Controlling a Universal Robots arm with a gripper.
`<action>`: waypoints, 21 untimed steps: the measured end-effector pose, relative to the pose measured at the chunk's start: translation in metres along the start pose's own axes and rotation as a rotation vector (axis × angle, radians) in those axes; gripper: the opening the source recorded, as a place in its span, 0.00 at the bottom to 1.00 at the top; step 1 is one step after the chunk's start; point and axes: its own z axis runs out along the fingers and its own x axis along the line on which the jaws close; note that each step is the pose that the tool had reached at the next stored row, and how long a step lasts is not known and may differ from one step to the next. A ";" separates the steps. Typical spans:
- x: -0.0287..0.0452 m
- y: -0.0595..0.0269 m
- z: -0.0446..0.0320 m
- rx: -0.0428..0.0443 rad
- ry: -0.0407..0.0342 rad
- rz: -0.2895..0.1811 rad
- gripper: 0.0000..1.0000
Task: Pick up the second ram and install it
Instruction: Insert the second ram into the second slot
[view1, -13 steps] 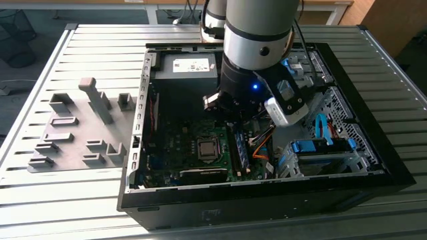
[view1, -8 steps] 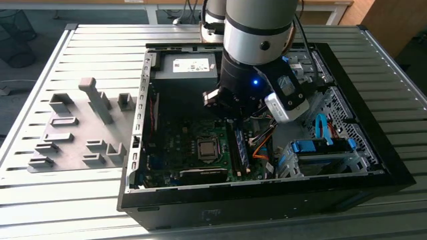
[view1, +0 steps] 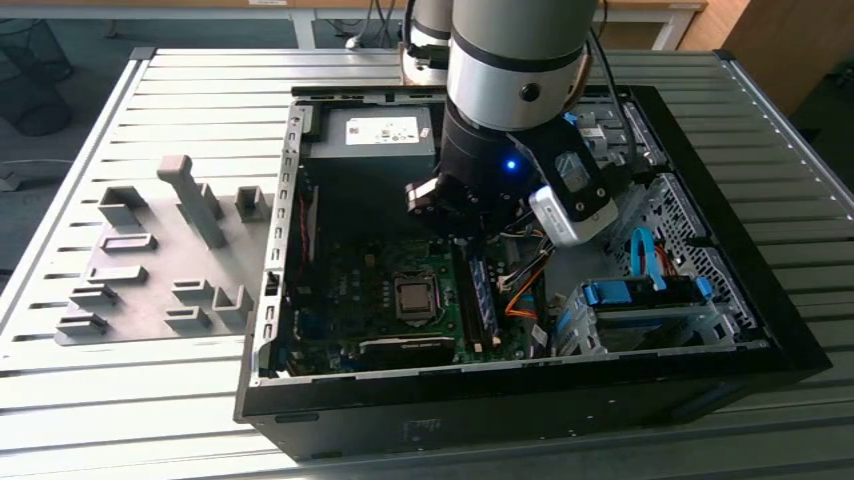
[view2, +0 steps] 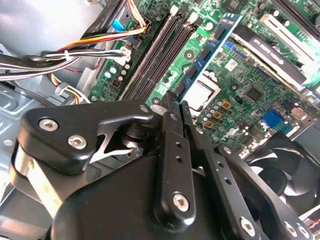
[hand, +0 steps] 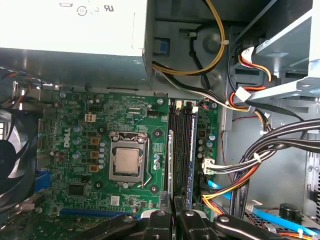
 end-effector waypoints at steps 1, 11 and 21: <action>0.0000 0.0000 0.0000 -0.0004 0.0000 0.000 0.14; 0.0000 0.0000 0.0000 -0.0080 -0.0005 0.000 0.14; 0.0000 0.0000 0.0000 -0.0182 -0.0009 0.000 0.14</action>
